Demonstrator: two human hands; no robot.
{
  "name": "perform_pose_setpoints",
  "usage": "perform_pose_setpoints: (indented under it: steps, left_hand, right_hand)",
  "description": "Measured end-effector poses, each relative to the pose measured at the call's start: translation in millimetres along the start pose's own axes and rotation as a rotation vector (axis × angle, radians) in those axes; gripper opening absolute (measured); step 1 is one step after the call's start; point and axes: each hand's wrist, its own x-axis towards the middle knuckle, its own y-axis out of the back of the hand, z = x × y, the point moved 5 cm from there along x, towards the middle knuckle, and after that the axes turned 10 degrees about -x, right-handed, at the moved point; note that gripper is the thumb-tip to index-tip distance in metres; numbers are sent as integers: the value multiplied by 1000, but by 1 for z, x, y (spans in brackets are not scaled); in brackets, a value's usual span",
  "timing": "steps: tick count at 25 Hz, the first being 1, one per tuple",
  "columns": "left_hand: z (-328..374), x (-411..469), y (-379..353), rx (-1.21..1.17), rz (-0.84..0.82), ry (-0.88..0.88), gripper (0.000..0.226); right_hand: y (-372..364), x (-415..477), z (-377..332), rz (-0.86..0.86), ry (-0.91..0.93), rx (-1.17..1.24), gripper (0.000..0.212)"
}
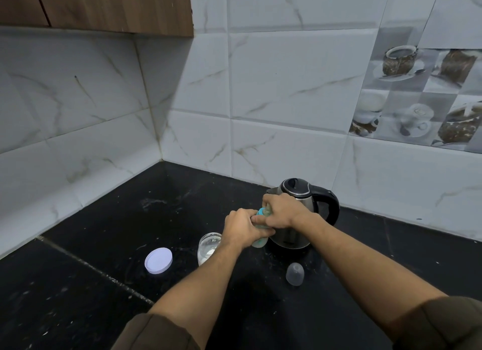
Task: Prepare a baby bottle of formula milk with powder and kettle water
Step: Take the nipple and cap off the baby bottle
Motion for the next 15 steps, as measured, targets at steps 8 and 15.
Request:
perform_pose_setpoints:
  steps: [8,15]
  left_hand:
    - [-5,4,-7,-180,-39,-28,41]
    - [-19,13,-4,-238,-86,-29,60]
  right_hand:
    - [6,1,3,25,128,55,29]
    - [2,0,4,-40,329,31,70]
